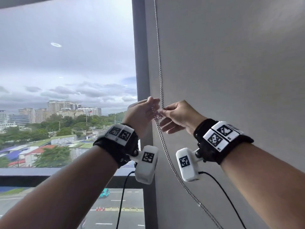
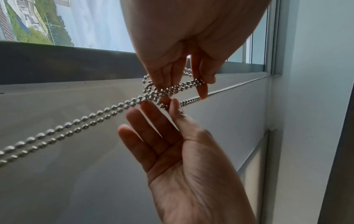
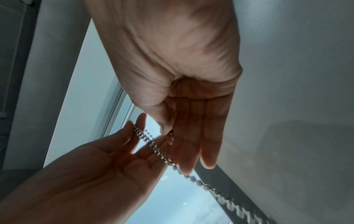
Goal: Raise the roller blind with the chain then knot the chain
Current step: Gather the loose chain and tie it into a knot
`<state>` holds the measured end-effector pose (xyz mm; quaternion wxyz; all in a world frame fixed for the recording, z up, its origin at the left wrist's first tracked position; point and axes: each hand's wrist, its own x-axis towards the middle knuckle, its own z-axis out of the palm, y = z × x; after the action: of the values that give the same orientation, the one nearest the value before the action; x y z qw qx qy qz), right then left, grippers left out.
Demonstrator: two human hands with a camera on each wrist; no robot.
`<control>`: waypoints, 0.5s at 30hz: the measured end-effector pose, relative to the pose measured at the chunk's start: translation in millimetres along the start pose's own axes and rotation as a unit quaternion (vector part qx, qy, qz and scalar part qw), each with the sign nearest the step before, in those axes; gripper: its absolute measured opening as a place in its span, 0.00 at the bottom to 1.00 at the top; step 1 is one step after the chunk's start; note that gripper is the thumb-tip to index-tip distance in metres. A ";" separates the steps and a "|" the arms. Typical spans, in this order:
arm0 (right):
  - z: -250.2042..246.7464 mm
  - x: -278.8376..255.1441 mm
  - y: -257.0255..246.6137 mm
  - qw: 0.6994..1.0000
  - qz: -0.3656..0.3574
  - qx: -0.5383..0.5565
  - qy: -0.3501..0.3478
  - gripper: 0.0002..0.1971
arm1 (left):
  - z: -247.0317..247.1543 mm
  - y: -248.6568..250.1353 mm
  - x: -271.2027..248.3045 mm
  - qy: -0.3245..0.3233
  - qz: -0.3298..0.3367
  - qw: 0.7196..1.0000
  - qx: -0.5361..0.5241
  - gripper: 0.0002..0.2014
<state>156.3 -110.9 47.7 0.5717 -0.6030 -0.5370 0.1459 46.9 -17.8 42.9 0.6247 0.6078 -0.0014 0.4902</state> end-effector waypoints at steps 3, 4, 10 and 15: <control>2.2 -4.8 2.6 0.998 0.016 0.062 -0.015 0.11 | 11.3 0.4 2.9 -0.014 -0.007 1.000 0.027 0.10; 2.8 -5.7 3.4 0.997 0.016 0.073 -0.013 0.10 | 13.0 -1.1 2.4 -0.019 -0.013 0.999 0.032 0.10; -0.1 -8.9 9.5 0.992 0.033 0.113 -0.044 0.14 | 12.3 -6.6 -2.0 -0.035 -0.043 0.998 0.031 0.17; -4.3 -12.8 12.1 0.984 0.031 0.169 -0.052 0.10 | 11.6 -2.7 -2.5 -0.017 -0.053 0.998 0.019 0.11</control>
<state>160.7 -120.9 33.2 0.6317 -0.5058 -0.5147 0.2834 54.1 -27.5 42.3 0.6379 0.6274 0.0295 0.4457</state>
